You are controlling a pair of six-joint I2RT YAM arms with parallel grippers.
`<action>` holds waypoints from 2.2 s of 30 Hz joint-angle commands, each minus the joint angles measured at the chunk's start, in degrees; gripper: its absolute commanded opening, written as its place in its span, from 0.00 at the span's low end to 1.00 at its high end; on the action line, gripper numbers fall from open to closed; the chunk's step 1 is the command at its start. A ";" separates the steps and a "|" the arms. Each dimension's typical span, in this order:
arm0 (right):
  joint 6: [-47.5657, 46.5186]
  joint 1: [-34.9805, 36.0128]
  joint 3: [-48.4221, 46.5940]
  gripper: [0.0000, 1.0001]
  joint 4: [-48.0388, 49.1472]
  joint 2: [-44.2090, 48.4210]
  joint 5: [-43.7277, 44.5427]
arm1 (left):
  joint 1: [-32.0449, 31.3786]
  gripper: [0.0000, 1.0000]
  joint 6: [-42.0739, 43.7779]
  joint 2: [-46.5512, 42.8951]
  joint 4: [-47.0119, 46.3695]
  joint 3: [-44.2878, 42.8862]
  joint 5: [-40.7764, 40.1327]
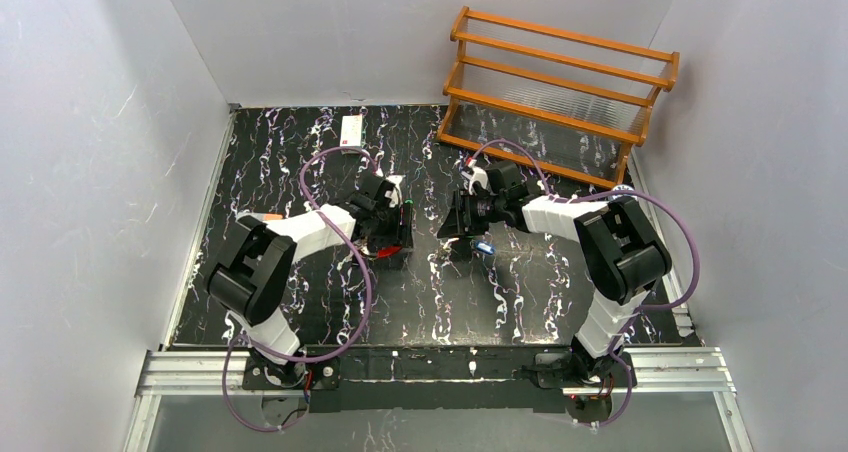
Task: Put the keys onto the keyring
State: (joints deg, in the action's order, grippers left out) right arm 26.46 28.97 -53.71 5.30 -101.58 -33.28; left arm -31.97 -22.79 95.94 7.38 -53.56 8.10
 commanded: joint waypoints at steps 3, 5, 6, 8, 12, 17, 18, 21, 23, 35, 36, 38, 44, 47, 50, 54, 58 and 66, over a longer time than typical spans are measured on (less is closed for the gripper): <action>-0.84 -0.14 -1.00 0.59 0.64 2.25 -1.66 | -1.95 0.51 0.93 -3.08 1.86 4.98 1.65; -1.48 -0.15 -1.46 0.59 0.14 2.18 -1.36 | -2.53 0.46 0.36 -4.51 1.97 6.67 2.75; -1.92 -0.12 -1.71 0.60 -0.24 2.18 -1.23 | -2.77 0.44 0.17 -5.30 2.17 7.46 3.39; -3.31 -0.13 -2.49 0.61 -1.31 2.22 -0.88 | -3.36 0.42 0.09 -7.19 2.64 8.89 3.74; -8.12 -0.07 -3.51 0.65 -3.75 3.28 1.26 | -4.15 0.41 1.28 -11.67 4.87 10.27 4.26; -15.07 0.11 -0.95 0.70 -0.80 9.19 3.91 | -4.16 0.42 1.71 -19.59 4.03 10.57 3.67; -15.92 0.19 -0.20 0.70 0.52 10.34 5.01 | -4.16 0.43 1.53 -20.96 3.16 10.69 3.18; -16.29 0.21 0.56 0.70 2.71 12.04 6.84 | -4.16 0.44 0.31 -24.20 -0.30 11.69 0.90; -15.04 0.23 -0.86 0.69 1.73 11.10 6.22 | -4.16 0.45 -0.62 -25.41 -2.65 12.30 -0.25; -6.05 5.47 -6.17 0.55 -0.28 0.16 0.85 | -4.16 0.45 -3.09 -19.18 -7.11 10.93 -2.04; -5.46 6.05 -6.53 0.54 -0.29 -0.57 0.47 | -4.16 0.45 -3.22 -18.80 -7.86 11.00 -1.97; -4.53 7.36 -7.39 0.52 -1.03 -2.25 0.42 | -4.15 0.44 -3.40 -18.45 -8.77 11.17 -2.12; -1.80 10.91 -8.88 0.52 -3.38 -5.98 1.51 | -4.16 0.44 -2.76 -19.92 -7.93 11.70 -4.56; -1.07 12.20 -9.71 0.52 -3.74 -7.41 2.35 | -4.16 0.44 -2.45 -21.83 -7.77 12.19 -6.45; -1.16 12.77 -11.88 0.52 -4.68 -9.07 3.20 | -4.16 0.45 -2.19 -23.91 -7.93 12.72 -7.30; -2.10 12.82 -15.51 0.52 -5.21 -10.65 3.82 | -4.16 0.46 -1.75 -26.76 -8.41 13.52 -10.28; -2.72 12.82 -18.72 0.52 -6.66 -11.30 3.20 | -4.14 0.47 -1.23 -28.91 -8.98 14.83 -11.30; -2.91 11.73 -18.00 0.52 -5.78 -10.52 2.56 | -4.16 0.49 -0.71 -31.47 -9.51 17.29 -12.08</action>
State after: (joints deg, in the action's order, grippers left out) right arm 24.03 41.60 -71.16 -0.54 -112.81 -30.15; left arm -36.01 -24.58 66.74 -1.72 -37.74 -2.46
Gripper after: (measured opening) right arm 0.523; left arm 0.483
